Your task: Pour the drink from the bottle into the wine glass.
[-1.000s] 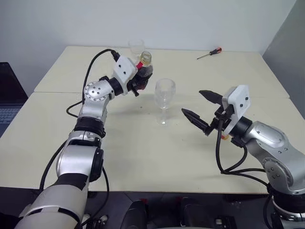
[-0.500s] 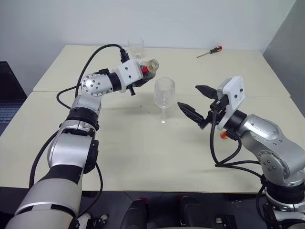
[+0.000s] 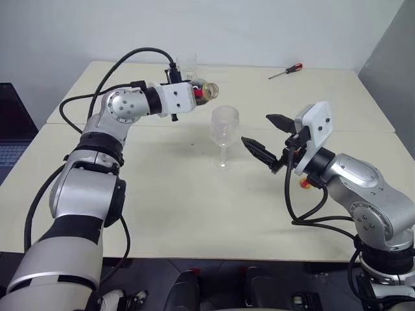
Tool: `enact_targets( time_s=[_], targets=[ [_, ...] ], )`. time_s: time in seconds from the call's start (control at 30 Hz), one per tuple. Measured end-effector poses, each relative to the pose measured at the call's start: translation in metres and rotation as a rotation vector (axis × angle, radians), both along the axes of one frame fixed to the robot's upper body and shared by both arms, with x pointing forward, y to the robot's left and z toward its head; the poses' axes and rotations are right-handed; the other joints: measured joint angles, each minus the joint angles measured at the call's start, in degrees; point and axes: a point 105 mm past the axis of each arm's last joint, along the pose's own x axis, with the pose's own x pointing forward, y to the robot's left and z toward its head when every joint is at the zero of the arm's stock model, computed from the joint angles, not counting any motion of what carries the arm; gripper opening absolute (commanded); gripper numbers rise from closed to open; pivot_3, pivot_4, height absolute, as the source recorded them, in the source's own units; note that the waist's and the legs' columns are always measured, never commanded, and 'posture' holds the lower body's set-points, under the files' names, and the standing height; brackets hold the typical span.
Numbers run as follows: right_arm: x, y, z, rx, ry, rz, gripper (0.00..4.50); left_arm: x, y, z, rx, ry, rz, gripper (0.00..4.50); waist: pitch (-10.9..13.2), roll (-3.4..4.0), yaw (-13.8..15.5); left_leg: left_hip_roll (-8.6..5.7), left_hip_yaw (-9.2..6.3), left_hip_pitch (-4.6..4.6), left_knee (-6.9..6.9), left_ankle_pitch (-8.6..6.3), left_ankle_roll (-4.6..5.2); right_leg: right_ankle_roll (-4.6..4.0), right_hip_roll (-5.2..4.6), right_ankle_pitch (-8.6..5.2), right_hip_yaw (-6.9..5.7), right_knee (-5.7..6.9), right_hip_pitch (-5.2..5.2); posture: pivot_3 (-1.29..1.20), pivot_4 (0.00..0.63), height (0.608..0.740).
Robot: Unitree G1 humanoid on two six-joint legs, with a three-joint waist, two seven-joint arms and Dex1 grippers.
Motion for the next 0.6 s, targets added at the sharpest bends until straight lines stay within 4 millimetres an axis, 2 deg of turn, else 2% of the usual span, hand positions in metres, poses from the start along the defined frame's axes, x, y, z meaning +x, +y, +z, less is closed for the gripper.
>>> enact_targets(
  time_s=[0.2, 0.43, 0.6],
  targets=[
    [0.000, 0.002, 0.001, 0.014, -0.001, 0.005, 4.50, 0.002, -0.002, 0.015, 0.008, -0.052, 0.014, 1.16, 0.00, 0.00, 0.01, -0.01, -0.01, -0.03, 0.03, 0.00, 0.00, 0.00, 0.00, 0.00, -0.01, 0.00, -0.01, 0.00, 0.150, 0.740],
    [0.003, 0.002, 0.001, 0.015, -0.001, -0.008, 4.50, 0.004, -0.003, 0.007, 0.087, -0.075, 0.020, 1.16, 0.00, 0.00, 0.01, -0.01, -0.01, -0.04, 0.04, 0.00, 0.00, 0.00, 0.00, 0.00, -0.02, 0.01, -0.02, 0.00, 0.150, 0.740],
    [0.003, 0.002, 0.000, 0.019, -0.001, -0.009, 4.50, 0.005, 0.001, 0.020, 0.131, -0.141, 0.040, 1.16, 0.00, 0.00, 0.01, -0.01, -0.01, -0.04, 0.03, 0.00, 0.00, 0.00, 0.00, 0.00, -0.02, 0.02, -0.03, 0.00, 0.150, 0.740]
  ],
)
